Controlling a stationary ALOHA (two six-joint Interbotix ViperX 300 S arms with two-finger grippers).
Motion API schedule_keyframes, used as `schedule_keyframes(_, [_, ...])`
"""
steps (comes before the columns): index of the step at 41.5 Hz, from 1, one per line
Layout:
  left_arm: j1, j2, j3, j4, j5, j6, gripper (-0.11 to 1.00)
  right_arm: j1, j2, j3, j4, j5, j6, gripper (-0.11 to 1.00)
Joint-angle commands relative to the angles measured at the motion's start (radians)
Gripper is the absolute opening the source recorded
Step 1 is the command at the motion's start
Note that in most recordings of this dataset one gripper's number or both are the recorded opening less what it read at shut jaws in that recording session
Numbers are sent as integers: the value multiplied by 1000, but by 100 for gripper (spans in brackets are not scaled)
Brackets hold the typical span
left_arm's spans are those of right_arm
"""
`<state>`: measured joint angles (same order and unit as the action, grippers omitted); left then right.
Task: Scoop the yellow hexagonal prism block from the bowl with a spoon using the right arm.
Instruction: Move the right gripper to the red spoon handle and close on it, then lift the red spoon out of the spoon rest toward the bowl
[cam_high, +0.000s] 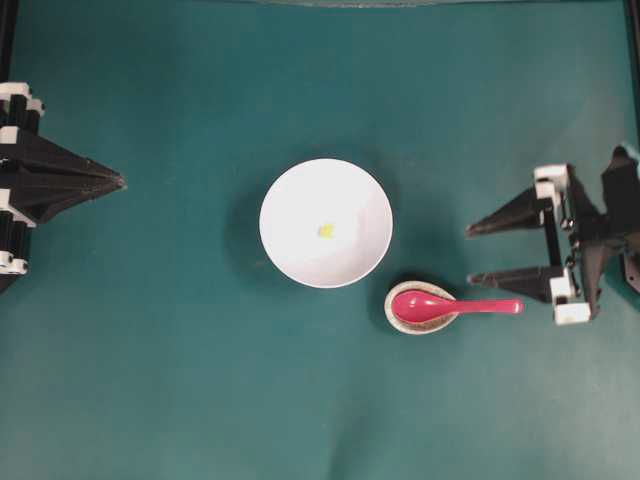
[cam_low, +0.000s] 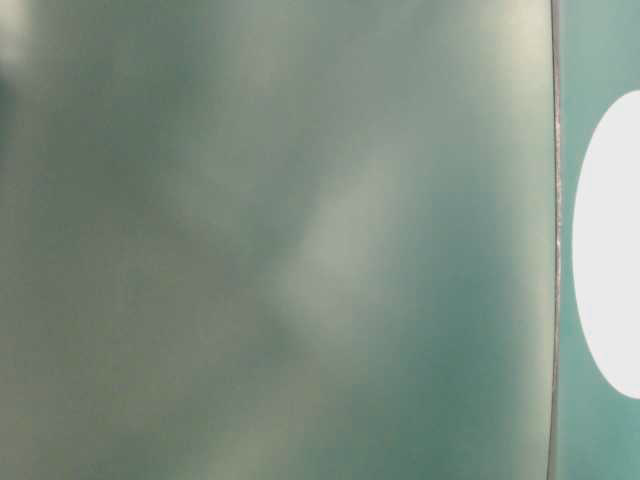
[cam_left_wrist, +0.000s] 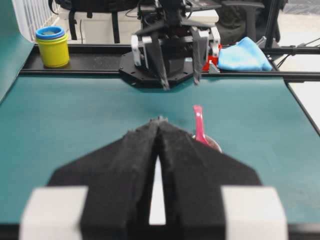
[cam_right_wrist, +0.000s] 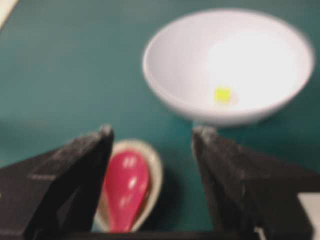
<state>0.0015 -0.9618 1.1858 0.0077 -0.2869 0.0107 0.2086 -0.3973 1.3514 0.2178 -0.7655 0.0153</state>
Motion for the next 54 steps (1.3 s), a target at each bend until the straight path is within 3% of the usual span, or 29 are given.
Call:
schedule_keyframes(1, [2,9,-28,3,-5,3,0,64,91,3,57,-114,-3,64])
schedule_keyframes(11, [2,9,-28,5,-5,6,0,230,353,3,215,-339,-3,64])
schedule_keyframes(17, [2,11,-28,5,-5,6,0,305,480,-5,272,-445,29,64])
schedule_keyframes(25, [2,11,-28,5,-5,5,0,328,598,-11,276,-503,100,64])
schedule_keyframes(42, [2,11,-26,5,14,5,0,331,618,-12,276,-499,104,62])
schedule_keyframes(54, [3,11,-26,5,21,3,0,330,617,-9,291,-499,103,44])
